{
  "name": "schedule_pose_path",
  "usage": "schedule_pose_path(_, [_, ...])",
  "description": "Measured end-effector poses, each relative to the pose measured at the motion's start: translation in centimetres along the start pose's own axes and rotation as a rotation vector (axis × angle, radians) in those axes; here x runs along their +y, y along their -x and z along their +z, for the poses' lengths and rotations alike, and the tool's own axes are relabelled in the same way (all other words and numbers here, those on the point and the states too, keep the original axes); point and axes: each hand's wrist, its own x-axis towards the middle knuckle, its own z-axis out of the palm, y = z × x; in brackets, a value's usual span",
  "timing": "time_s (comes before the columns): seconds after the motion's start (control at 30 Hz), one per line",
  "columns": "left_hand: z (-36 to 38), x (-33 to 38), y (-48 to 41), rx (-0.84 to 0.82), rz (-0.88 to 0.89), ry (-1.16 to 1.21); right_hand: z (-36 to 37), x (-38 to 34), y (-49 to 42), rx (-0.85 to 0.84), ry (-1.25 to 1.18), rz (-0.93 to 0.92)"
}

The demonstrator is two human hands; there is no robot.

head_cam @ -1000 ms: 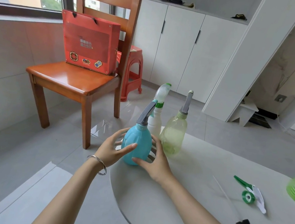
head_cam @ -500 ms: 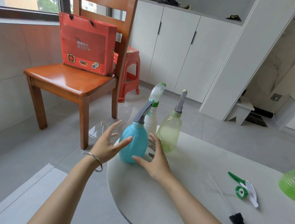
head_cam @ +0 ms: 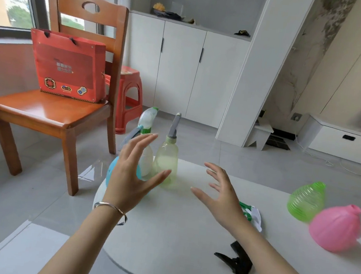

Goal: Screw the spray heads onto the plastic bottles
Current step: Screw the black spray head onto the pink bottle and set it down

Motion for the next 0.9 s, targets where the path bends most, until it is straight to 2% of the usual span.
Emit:
schedule_pose_path(0.2, [6.5, 4.4, 1.2, -0.260, 0.086, -0.133, -8.4, 1.6, 3.6, 0.121, 0.096, -0.013])
schedule_pose_path(0.43, [15.8, 7.8, 2.7, -0.679, -0.032, -0.190, -17.6, 4.8, 7.7, 0.325, 0.351, -0.029])
schedule_pose_path(0.5, [18.2, 9.1, 2.6, -0.730, -0.027, -0.196, -19.7, 6.0, 8.8, 0.420, 0.429, -0.052])
schedule_pose_path(0.67, [23.7, 12.5, 2.0, -0.800, -0.053, -0.048, -24.3, 10.1, 10.7, 0.522, 0.372, 0.023])
schedule_pose_path(0.77, [26.8, 13.8, 2.1, -0.817, -0.077, 0.039, -25.9, 13.1, 11.8, 0.574, 0.242, 0.176])
schedule_pose_path(0.9, [31.1, 14.4, 2.7, -0.896, -0.071, -0.010, -26.3, 17.6, 12.7, 0.566, 0.207, 0.362])
